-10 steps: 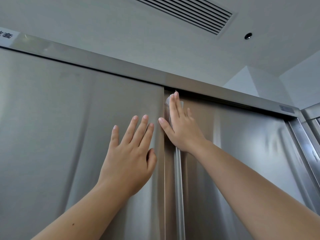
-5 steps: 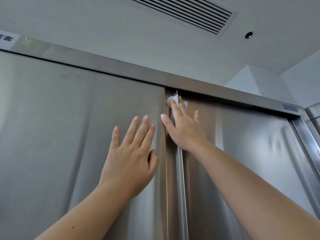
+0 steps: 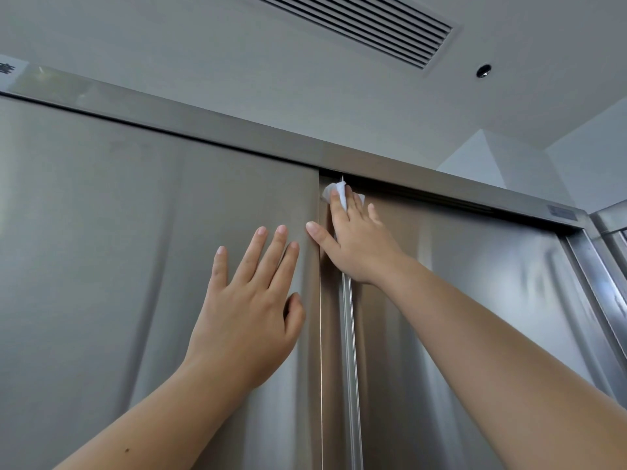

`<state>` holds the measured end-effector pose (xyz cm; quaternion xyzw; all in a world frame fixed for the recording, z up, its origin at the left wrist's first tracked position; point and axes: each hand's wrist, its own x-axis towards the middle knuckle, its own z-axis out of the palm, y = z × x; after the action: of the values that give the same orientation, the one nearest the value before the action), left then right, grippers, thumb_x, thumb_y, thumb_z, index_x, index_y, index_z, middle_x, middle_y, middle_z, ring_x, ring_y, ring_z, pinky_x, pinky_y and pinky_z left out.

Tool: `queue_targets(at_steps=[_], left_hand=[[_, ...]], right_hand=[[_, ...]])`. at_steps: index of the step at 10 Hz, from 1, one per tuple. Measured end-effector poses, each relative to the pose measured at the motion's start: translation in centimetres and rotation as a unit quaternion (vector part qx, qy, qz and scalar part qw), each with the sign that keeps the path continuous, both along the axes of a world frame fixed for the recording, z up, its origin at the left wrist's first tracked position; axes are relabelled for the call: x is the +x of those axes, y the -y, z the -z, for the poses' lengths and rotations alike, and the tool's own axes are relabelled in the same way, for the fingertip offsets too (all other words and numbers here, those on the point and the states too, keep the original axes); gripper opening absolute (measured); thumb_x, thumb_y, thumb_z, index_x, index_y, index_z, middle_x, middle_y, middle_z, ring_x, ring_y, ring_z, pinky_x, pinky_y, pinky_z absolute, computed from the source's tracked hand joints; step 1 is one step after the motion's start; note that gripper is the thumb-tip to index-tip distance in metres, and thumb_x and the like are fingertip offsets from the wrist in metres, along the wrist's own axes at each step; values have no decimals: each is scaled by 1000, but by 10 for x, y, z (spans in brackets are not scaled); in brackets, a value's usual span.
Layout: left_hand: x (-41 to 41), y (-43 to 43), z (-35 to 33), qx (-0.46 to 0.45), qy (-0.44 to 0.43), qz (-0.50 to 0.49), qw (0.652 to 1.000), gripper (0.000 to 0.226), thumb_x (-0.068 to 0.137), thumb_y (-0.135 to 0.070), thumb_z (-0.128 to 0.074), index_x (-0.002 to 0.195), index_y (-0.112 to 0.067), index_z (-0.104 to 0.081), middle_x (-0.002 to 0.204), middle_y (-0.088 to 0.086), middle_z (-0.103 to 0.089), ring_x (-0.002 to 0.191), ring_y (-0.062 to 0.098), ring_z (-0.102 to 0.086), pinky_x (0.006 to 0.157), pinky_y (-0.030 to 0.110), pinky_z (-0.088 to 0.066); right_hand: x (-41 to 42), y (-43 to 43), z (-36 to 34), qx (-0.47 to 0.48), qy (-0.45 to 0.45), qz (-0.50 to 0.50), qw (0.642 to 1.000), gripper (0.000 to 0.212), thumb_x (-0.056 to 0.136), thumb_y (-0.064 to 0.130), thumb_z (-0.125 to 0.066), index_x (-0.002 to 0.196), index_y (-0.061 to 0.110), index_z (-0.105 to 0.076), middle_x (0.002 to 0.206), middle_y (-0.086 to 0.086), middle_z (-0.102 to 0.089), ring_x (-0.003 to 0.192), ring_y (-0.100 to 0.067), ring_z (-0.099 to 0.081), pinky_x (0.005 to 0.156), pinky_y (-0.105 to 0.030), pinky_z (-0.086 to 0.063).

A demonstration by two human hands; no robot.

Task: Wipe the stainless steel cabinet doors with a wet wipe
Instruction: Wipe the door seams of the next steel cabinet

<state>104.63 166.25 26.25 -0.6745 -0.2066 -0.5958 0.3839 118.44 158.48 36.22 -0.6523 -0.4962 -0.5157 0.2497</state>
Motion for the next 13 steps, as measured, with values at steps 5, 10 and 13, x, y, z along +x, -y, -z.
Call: queue_targets(at_steps=[5,10,13], left_hand=[[1,-1,1,8,4,9,1000,59,84,-32,-29,132,-4,-51,141,12,-43,130,32,-40,96,61,-35],[1,1,-1,5,-2,5,1000,60,84,-31,-28,132,-4,-51,142,13,-43,130,32,-40,96,60,-36],[0,2,0,-14,-10,-12,1000,63,86,-34,-21,139,-6,-41,147,11,-35,136,29,-32,102,57,-32]], right_hand=[[-1,-3,-5,15,-14,-29,999,70,97,52,-14,150,11,5,157,-7,10,144,-20,7,115,-37,5],[-1,4,1,5,-14,-11,1000,71,95,55,-11,150,12,4,157,-7,5,145,-19,4,114,-39,5],[-1,1,31,11,-3,4,1000,76,92,57,-11,150,9,1,157,-9,2,145,-21,2,115,-41,4]])
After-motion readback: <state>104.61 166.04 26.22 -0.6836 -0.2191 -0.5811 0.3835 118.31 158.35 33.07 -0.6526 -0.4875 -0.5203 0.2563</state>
